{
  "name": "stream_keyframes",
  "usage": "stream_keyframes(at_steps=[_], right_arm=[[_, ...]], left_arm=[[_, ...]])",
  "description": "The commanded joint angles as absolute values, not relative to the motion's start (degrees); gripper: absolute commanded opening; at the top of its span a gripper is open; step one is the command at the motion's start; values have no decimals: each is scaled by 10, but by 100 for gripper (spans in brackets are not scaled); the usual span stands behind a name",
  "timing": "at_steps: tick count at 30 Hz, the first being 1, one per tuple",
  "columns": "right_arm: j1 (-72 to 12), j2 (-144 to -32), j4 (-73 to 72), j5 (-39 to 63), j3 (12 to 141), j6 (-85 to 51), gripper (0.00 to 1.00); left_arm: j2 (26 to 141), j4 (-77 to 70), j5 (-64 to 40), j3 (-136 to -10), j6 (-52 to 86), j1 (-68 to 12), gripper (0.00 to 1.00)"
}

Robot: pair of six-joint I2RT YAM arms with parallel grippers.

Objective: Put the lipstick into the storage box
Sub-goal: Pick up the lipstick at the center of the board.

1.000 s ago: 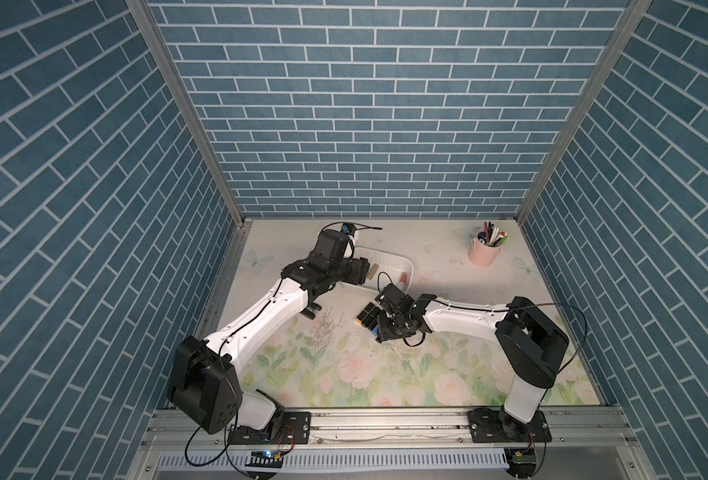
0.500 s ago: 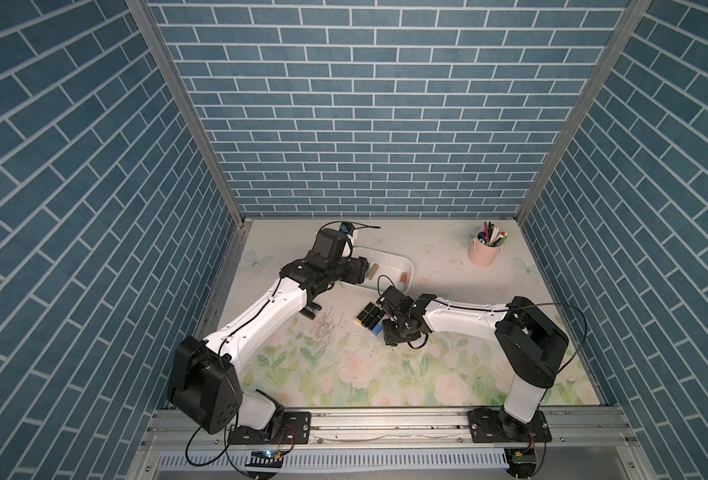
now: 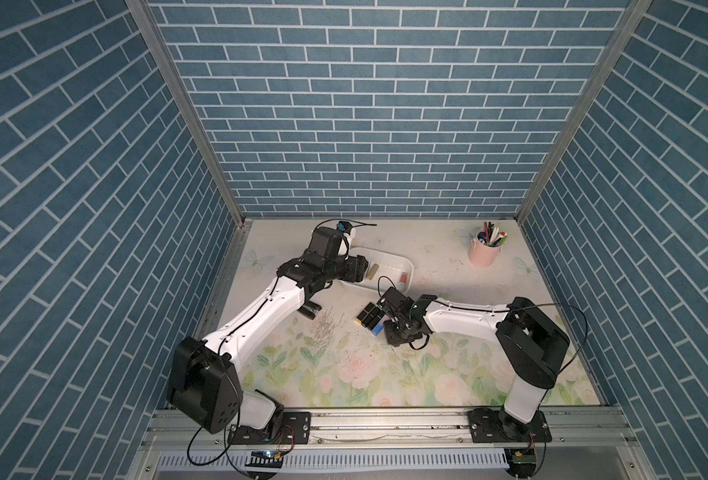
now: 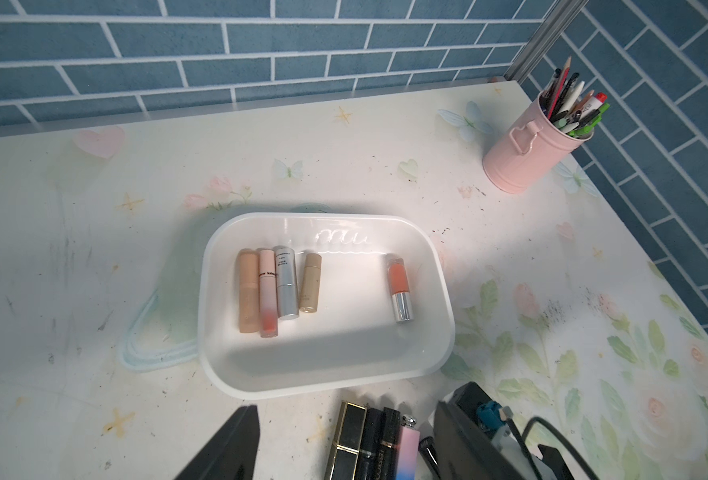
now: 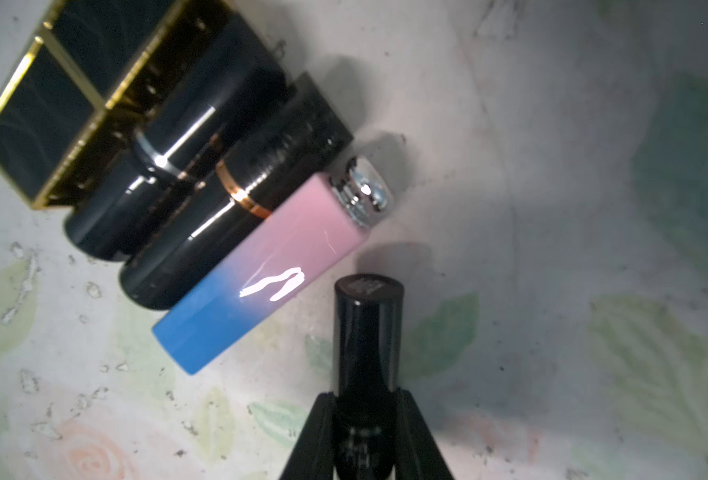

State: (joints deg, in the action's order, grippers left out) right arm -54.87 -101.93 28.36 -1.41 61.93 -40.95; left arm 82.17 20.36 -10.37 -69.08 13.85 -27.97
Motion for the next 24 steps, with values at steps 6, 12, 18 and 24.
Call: stream_keyframes(at_steps=[6,12,18,24], right_arm=[[-509,-901,279,-45,602,-369,15],[-471,-808,109,49,555,-318,15],[-423,-743,-68,163,506,-300,15],[-396,-709,-209,255,479,-318,16]], left_arm=[[808,140,-259,-688,188,-235,81],[800,44,-396,-646,236,-211,93],[793,-23,-485,-635,264,-210,95],[787,-100,-534,-632,307,-209,90]])
